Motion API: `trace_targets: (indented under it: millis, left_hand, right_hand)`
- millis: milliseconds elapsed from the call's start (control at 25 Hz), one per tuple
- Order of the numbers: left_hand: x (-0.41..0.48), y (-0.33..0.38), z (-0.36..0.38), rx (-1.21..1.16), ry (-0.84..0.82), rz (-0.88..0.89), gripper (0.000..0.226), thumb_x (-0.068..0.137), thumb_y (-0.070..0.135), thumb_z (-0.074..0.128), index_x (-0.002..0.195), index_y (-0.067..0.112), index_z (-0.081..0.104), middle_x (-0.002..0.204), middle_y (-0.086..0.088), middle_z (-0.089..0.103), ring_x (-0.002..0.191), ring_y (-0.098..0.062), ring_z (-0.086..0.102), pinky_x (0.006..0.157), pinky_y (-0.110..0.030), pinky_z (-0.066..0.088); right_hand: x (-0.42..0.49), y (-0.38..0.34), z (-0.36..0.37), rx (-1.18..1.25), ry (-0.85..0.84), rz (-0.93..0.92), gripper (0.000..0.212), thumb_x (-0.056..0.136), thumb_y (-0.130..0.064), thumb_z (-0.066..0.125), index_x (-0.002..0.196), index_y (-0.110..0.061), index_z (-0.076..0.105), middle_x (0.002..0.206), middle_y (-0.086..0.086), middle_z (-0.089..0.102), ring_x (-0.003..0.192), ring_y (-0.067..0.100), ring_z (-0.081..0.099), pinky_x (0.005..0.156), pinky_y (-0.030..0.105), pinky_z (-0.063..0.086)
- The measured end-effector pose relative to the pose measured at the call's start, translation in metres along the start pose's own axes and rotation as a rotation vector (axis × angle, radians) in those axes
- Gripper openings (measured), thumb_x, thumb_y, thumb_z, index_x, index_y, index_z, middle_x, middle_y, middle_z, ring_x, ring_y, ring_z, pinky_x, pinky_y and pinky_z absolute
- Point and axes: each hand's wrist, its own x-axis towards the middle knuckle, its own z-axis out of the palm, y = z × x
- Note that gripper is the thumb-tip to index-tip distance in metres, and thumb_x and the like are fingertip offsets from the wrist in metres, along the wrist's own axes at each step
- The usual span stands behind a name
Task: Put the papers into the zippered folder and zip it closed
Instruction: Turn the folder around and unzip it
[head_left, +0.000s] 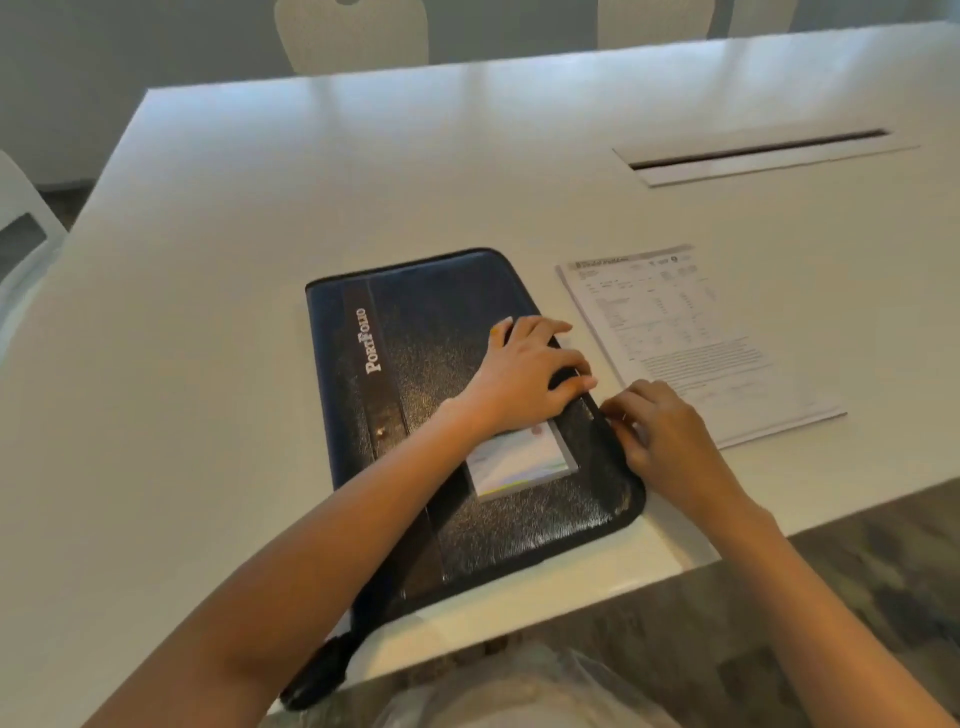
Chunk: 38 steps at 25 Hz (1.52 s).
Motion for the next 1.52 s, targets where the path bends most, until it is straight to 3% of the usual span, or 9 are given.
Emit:
trace_targets:
  millis: [280, 520, 640, 760, 1080, 1160, 1280, 1520]
  left_hand:
    - [-0.002, 0.005, 0.002, -0.112, 0.003, 0.057, 0.026, 0.092, 0.046, 0.053, 0.101, 0.026, 0.068, 0.126, 0.008, 0.058, 0.126, -0.016, 0.041, 0.111, -0.064, 0.008]
    - [0.003, 0.002, 0.004, -0.164, -0.004, 0.098, 0.026, 0.093, 0.042, 0.055, 0.102, 0.022, 0.069, 0.118, 0.005, 0.063, 0.121, -0.016, 0.046, 0.114, -0.059, 0.008]
    - [0.006, 0.003, 0.006, -0.182, -0.006, 0.102, 0.023, 0.093, 0.038, 0.056, 0.099, 0.020, 0.070, 0.116, 0.004, 0.063, 0.117, -0.016, 0.049, 0.114, -0.058, 0.010]
    - [0.006, 0.002, 0.008, -0.195, 0.003, 0.116, 0.022, 0.093, 0.035, 0.057, 0.097, 0.019, 0.071, 0.115, 0.004, 0.063, 0.115, -0.017, 0.050, 0.114, -0.056, 0.010]
    - [0.011, -0.010, 0.002, -0.137, 0.045, 0.145, 0.023, 0.092, 0.035, 0.059, 0.091, 0.017, 0.072, 0.109, 0.004, 0.063, 0.106, -0.015, 0.055, 0.112, -0.048, 0.016]
    - [0.018, -0.020, -0.004, -0.086, 0.067, 0.133, 0.023, 0.092, 0.037, 0.058, 0.094, 0.019, 0.072, 0.110, 0.003, 0.063, 0.105, -0.016, 0.055, 0.111, -0.046, 0.018]
    - [0.028, -0.032, -0.015, 0.035, 0.097, 0.104, 0.024, 0.093, 0.043, 0.055, 0.101, 0.024, 0.069, 0.115, 0.003, 0.062, 0.112, -0.019, 0.052, 0.111, -0.045, 0.021]
    - [-0.020, -0.006, -0.020, 0.050, 0.067, 0.185, 0.023, 0.093, 0.041, 0.051, 0.107, 0.032, 0.067, 0.117, 0.008, 0.063, 0.115, -0.015, 0.051, 0.110, -0.045, 0.023]
  right_hand:
    - [-0.013, -0.003, -0.006, -0.032, 0.001, -0.019, 0.009, 0.085, -0.003, 0.064, 0.093, -0.004, 0.068, 0.087, 0.009, 0.062, 0.079, 0.014, 0.042, 0.066, 0.026, 0.032]
    - [-0.077, -0.007, -0.026, -0.007, -0.054, 0.025, 0.011, 0.082, -0.004, 0.069, 0.092, -0.009, 0.068, 0.085, 0.004, 0.064, 0.078, 0.020, 0.053, 0.064, 0.025, 0.041]
    - [-0.103, -0.027, -0.026, 0.028, -0.070, 0.056, 0.008, 0.083, -0.009, 0.069, 0.091, -0.011, 0.068, 0.084, 0.000, 0.063, 0.075, 0.015, 0.052, 0.063, 0.015, 0.037]
    - [-0.110, -0.046, -0.020, 0.053, -0.069, 0.074, 0.008, 0.082, -0.007, 0.071, 0.089, -0.010, 0.069, 0.082, 0.001, 0.065, 0.073, 0.015, 0.054, 0.061, 0.017, 0.039]
    - [-0.095, -0.058, -0.005, 0.044, -0.029, 0.112, 0.008, 0.082, -0.008, 0.072, 0.090, -0.009, 0.072, 0.083, 0.003, 0.067, 0.073, 0.015, 0.055, 0.061, 0.010, 0.031]
    - [-0.078, -0.058, 0.001, 0.040, 0.019, 0.127, 0.008, 0.085, -0.008, 0.069, 0.092, -0.008, 0.072, 0.084, 0.004, 0.068, 0.074, 0.016, 0.056, 0.060, 0.014, 0.032]
    - [-0.056, -0.060, 0.010, 0.061, 0.063, 0.162, 0.011, 0.087, -0.012, 0.067, 0.096, -0.008, 0.072, 0.088, 0.006, 0.069, 0.076, 0.010, 0.050, 0.062, 0.008, 0.030]
    - [-0.044, -0.037, -0.008, 0.218, 0.114, 0.106, 0.011, 0.090, -0.018, 0.063, 0.094, -0.012, 0.072, 0.086, 0.004, 0.070, 0.072, 0.011, 0.058, 0.063, 0.022, 0.047]
